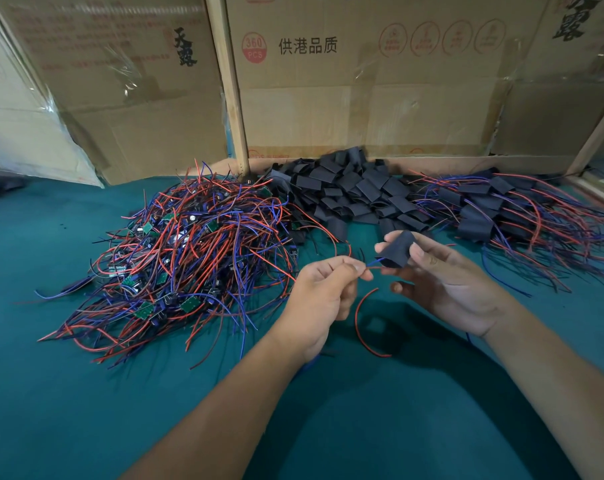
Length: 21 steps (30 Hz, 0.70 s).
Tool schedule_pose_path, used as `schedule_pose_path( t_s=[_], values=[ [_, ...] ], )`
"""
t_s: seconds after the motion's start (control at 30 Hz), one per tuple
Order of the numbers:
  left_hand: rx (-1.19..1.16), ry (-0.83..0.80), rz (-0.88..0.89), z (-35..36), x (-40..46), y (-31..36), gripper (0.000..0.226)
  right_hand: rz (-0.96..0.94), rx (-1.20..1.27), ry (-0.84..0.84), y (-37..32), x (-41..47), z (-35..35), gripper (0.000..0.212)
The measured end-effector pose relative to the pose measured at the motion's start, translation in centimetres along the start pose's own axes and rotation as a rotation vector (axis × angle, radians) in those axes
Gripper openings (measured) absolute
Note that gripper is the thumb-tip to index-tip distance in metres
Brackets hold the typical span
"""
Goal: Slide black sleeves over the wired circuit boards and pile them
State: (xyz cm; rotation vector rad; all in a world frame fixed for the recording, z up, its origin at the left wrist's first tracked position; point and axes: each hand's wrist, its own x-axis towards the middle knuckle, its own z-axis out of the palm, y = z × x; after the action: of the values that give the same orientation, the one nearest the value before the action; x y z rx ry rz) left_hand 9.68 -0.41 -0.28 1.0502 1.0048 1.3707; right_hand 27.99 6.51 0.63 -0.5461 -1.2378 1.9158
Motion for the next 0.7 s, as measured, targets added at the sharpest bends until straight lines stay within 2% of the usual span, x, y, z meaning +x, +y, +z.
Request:
schedule_pose_path(
  t_s=[0.1,0.27,0.43,0.53,0.6,0.7],
  values=[
    [-0.024,0.010,-0.028,-0.1,0.1,-0.1,0.039,0.012,0.007,-0.020,0.1,-0.1,0.0,0.029],
    [-0.036,0.017,-0.015,0.1,0.1,0.0,0.037,0.014,0.014,-0.052,0.2,-0.1,0.0,0.029],
    [-0.006,-0.003,0.033,0.3,0.0,-0.4,0.045,-0.023,-0.055,-0.047,0.6,0.0,0.3,0.026],
    [0.013,0.032,0.037,0.4,0.1,-0.7,0.028,-0.039,-0.110,-0.034,0.9,0.1,0.6,0.025],
    [0.104,0.050,0.087,0.4,0.1,-0.6,0.013,-0.040,-0.150,-0.027,1.1,0.1,0.6,0.025],
    [0.487,0.075,0.188,-0.9,0.1,0.4,0.016,-0.033,-0.210,-0.011,1.2,0.1,0.6,0.029]
  ],
)
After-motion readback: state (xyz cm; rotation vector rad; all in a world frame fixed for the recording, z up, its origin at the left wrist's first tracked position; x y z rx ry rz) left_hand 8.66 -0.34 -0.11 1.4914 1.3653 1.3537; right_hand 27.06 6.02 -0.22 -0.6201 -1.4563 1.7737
